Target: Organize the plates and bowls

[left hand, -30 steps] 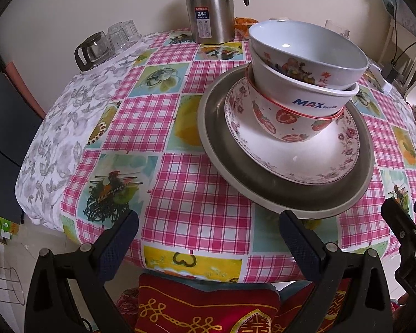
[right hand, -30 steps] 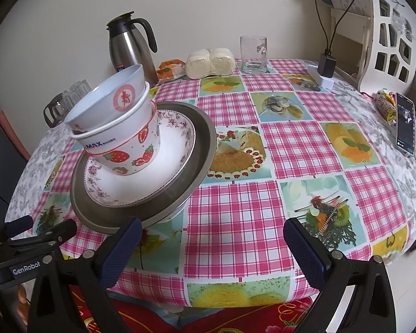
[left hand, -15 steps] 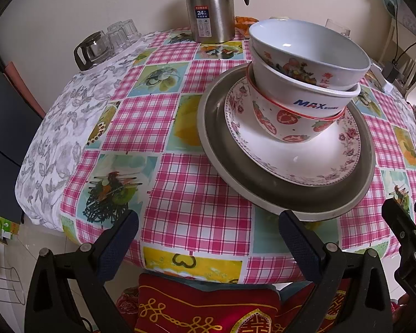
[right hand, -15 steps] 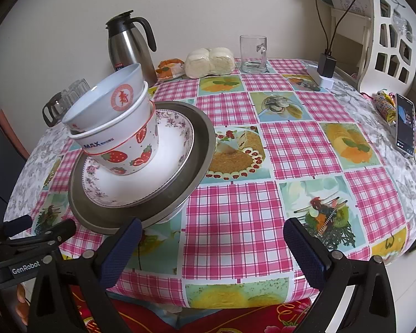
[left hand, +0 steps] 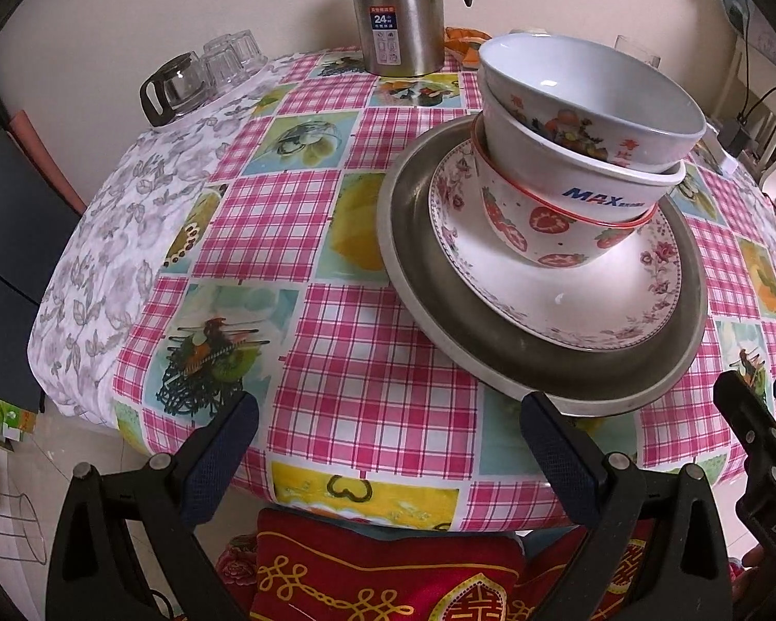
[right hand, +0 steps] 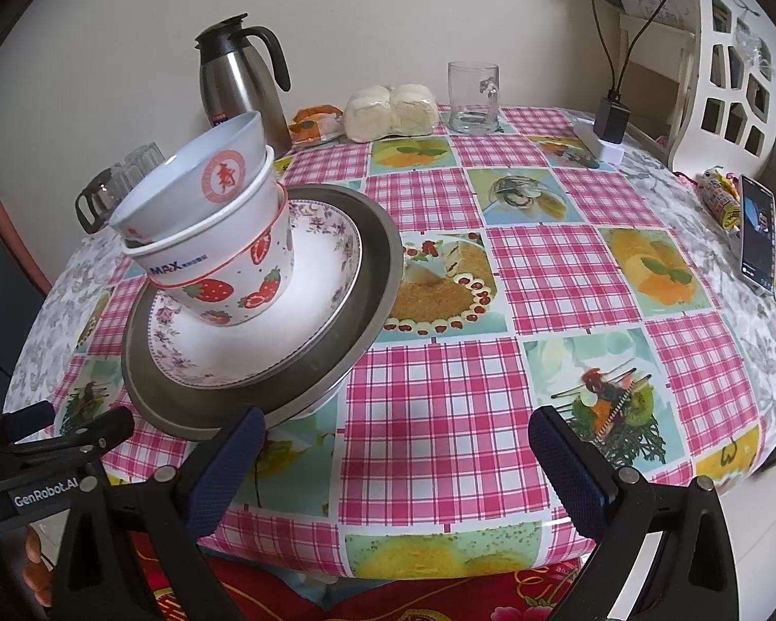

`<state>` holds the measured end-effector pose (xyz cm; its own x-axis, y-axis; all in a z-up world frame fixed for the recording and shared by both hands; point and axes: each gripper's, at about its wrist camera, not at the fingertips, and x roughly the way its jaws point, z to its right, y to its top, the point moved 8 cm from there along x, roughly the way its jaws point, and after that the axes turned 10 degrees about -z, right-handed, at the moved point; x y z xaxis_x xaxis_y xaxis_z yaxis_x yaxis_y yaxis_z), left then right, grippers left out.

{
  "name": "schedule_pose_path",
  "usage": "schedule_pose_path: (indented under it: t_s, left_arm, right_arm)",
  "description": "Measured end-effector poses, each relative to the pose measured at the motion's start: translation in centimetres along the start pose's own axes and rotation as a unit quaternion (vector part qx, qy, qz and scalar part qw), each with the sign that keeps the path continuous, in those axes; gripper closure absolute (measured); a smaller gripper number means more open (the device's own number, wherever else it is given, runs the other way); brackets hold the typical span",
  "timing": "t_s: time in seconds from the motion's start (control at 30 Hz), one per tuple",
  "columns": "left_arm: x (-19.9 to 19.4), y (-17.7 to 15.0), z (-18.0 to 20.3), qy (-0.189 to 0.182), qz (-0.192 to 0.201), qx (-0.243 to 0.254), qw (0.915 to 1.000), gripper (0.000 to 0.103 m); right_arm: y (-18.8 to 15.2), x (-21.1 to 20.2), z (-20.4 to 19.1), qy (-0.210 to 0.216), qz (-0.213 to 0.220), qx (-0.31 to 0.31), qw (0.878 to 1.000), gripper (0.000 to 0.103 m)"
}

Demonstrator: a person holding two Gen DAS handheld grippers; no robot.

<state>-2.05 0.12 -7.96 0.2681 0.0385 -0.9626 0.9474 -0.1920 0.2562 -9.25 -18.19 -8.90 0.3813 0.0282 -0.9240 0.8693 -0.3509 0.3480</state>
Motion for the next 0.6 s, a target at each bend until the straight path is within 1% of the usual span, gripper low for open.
schedule_pose_path:
  t_s: [0.33,0.6]
  left_arm:
    - [-0.2,0.3,-1.1,0.002,0.006,-0.023,0.9997,0.002]
    - [-0.6,0.4,-1.4,0.006,0.015,-0.027,0.9995,0.002]
  right_arm:
    - [0.0,0.4,0.1,-0.004,-0.004,0.0,1.0,0.0]
    - [-0.1,0.6,0.0,-0.006,-0.007,-0.002,1.0,0.0]
